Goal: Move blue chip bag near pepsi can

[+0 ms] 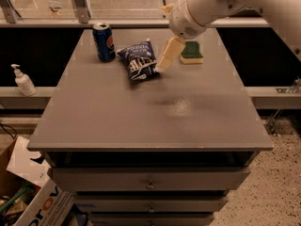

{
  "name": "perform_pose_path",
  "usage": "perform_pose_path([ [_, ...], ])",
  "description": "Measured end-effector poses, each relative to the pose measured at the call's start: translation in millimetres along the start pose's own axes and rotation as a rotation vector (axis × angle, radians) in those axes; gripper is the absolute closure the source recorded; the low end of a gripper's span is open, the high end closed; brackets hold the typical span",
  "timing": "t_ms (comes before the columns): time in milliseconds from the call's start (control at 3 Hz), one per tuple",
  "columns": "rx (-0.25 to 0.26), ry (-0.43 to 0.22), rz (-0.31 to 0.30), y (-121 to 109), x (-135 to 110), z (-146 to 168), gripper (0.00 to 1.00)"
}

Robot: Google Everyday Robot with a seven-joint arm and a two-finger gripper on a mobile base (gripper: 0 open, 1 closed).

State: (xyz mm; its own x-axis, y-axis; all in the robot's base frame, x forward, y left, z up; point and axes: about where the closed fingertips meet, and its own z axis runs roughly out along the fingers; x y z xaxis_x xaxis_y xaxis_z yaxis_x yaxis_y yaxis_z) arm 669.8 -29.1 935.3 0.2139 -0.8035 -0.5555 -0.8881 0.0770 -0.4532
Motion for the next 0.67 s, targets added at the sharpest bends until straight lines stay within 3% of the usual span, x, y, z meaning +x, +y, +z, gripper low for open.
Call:
perform_pose_path([
  [333, 0.038, 0.038, 0.007, 2.4, -0.8, -42.8, 0.0],
  [667, 0.042, 0.028, 0.002, 2.8, -1.4, -41.8, 0.0],
])
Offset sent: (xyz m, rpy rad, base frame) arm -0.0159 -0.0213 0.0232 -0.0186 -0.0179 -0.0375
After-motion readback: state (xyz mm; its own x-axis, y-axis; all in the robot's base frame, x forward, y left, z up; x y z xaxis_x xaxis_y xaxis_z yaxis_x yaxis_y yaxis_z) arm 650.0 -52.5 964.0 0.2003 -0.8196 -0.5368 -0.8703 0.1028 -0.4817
